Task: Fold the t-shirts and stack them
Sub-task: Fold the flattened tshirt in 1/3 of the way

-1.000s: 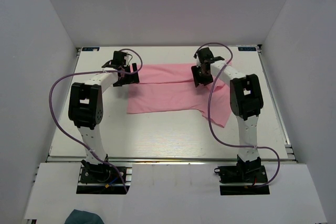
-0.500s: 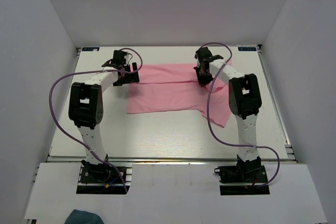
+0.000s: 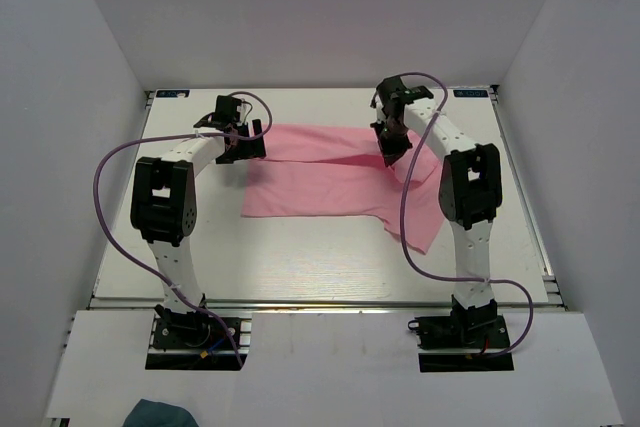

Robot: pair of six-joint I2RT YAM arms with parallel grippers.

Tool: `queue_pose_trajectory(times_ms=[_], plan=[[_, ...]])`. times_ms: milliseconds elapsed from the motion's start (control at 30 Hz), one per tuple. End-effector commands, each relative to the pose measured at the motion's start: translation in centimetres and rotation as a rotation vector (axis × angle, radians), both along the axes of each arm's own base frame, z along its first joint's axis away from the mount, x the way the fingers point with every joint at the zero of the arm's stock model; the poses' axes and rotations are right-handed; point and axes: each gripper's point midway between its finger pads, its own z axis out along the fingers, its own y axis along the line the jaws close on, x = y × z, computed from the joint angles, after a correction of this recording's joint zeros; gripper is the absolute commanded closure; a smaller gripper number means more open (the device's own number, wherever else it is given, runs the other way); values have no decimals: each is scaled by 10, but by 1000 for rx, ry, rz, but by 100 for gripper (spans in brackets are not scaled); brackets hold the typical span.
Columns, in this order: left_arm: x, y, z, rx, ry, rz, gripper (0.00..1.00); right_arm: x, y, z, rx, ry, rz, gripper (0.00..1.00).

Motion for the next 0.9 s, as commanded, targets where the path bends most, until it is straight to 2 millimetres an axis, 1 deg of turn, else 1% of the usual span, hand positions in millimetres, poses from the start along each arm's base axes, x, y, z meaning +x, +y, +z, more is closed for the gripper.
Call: queue_pose_trajectory(times_ms=[0,33,100,133,167,233,267,300,333,367,400,433,467,500,533,567,600,633,667,700,733,767,800,833,867], plan=[[3,-2,12,-12,-31,-20,0,-14,8,19,75,43,50,100],[3,-2,12,-12,-31,-20,0,-17,13,17,109,61,113,100],[6,-2,15,-14,-40,-20,0,-21,20,16,157,77,161,99],[6,-2,15,-14,-40,-20,0,-24,25,16,190,87,205,93],[6,-2,15,-8,-41,-27,0,-28,31,17,224,91,228,90],[8,-4,14,-16,-40,-32,0,-31,33,21,256,90,250,72],[8,-4,14,-16,-40,-32,0,-32,33,26,266,82,258,64],[11,-4,18,-17,-51,-32,0,-33,41,32,317,70,274,54],[11,-4,18,-12,-51,-40,0,-34,41,38,334,57,281,47],[10,-5,14,-18,-41,-45,0,-35,42,44,350,43,284,42],[13,-6,17,-19,-50,-45,0,-35,41,44,363,37,284,38],[13,-6,17,-19,-50,-45,0,-35,39,50,359,17,273,11],[13,-7,17,-26,-49,-51,0,-37,33,43,344,28,255,10],[13,-7,17,-26,-49,-51,0,-33,22,40,288,16,212,10],[13,-7,17,-21,-50,-58,0,-29,17,44,282,-4,171,10],[16,-9,22,-30,-61,-64,0,-33,4,33,235,12,114,10],[19,-10,26,-31,-72,-64,0,-30,0,44,237,-28,92,10],[21,-11,29,-34,-81,-77,0,-26,-5,45,234,-49,69,10],[23,-13,28,-42,-78,-83,0,-30,-17,34,216,-24,-16,10],[28,-15,35,-46,-98,-97,0,-23,-20,36,220,-58,-37,10],[30,-19,31,-60,-89,-108,0,-25,-29,41,218,-74,-68,10],[33,-20,31,-60,-93,-108,0,-22,-42,40,205,-84,-149,12],[39,-22,41,-65,-119,-126,0,-19,-47,41,210,-110,-179,14],[43,-30,39,-74,-125,-142,0,-23,-57,36,210,-98,-235,19],[47,-31,34,-73,-119,-142,0,-24,-62,33,214,-91,-282,23]])
